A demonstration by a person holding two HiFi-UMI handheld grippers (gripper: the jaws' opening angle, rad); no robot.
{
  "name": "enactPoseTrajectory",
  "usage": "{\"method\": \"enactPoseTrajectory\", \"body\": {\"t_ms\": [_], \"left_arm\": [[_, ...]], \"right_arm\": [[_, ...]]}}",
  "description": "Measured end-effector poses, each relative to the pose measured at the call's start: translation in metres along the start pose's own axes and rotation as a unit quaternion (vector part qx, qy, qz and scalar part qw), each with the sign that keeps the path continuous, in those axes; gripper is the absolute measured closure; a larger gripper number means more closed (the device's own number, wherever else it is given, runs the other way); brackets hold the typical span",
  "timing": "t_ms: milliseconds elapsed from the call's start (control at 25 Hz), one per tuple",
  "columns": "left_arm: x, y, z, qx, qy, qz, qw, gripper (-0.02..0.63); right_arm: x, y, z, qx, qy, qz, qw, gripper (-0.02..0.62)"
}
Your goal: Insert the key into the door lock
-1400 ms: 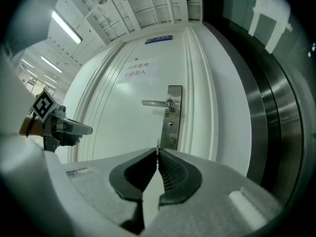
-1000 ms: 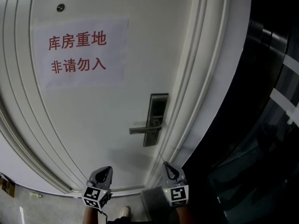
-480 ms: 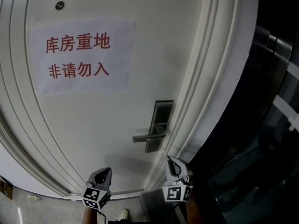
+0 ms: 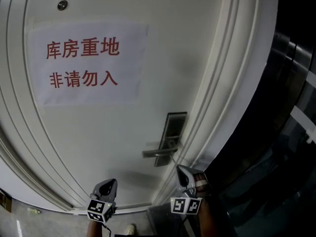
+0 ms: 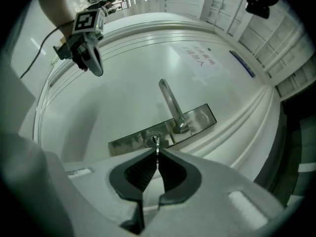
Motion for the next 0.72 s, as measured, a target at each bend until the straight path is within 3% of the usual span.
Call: {"method": "enactPoseTrajectory", "body": {"t_ms": [280, 720], "left_arm": [[0.004, 0.001, -0.005, 0.000, 0.002, 0.002, 1.0000, 0.604], [0.008, 0.002, -0.006, 0.000, 0.001, 0.005, 1.0000, 0.603]], "right_arm": [[0.009, 0.000, -0.008, -0.011, -0.006, 0.068, 0.998, 0.584], [0.016, 0.004, -0.018, -0.003, -0.010, 0.084, 0.996, 0.584]]}}
Point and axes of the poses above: the fingertips, and each gripper's own axes: z backward along the fingers, x to its left, y out of its underside, the point moved 4 cm from there along z, backward along the fingers, and after that the axes turned 13 degrees about y, right-handed, at the moved point
